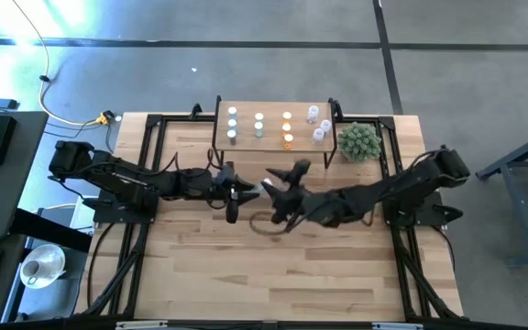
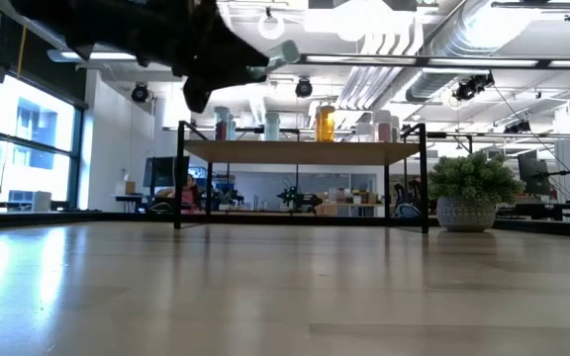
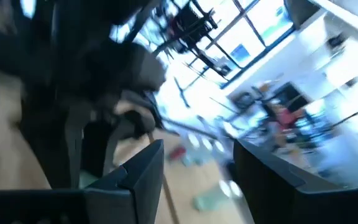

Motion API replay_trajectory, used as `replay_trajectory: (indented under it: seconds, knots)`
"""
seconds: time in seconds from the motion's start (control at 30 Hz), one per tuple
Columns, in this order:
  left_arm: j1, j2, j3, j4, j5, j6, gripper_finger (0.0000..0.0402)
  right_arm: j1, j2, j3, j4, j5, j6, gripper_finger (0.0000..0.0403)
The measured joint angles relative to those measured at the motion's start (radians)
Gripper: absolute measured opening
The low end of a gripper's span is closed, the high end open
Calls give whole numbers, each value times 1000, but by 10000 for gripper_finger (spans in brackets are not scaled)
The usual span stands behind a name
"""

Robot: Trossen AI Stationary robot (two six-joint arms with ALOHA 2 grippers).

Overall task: Pick and place medicine bottles onto shelf by color
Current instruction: Put the light blue pill bottle on the shelf aligned with the other light blue pill bottles

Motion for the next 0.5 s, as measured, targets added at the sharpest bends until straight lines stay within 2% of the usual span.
replay_trajectory:
  seconds: [0.2, 0.33, 0.5]
  knots:
    - [1, -14, -98, 98, -62, -1, 97, -57, -83, 0, -13, -166, 300, 186]
    - [1, -14, -157, 236, -49, 7, 97, -101, -100, 0, -47, -300, 478, 186]
    - [1, -15, -186, 323, -11, 58, 97, -165, -102, 0, -96, -488, 650, 186]
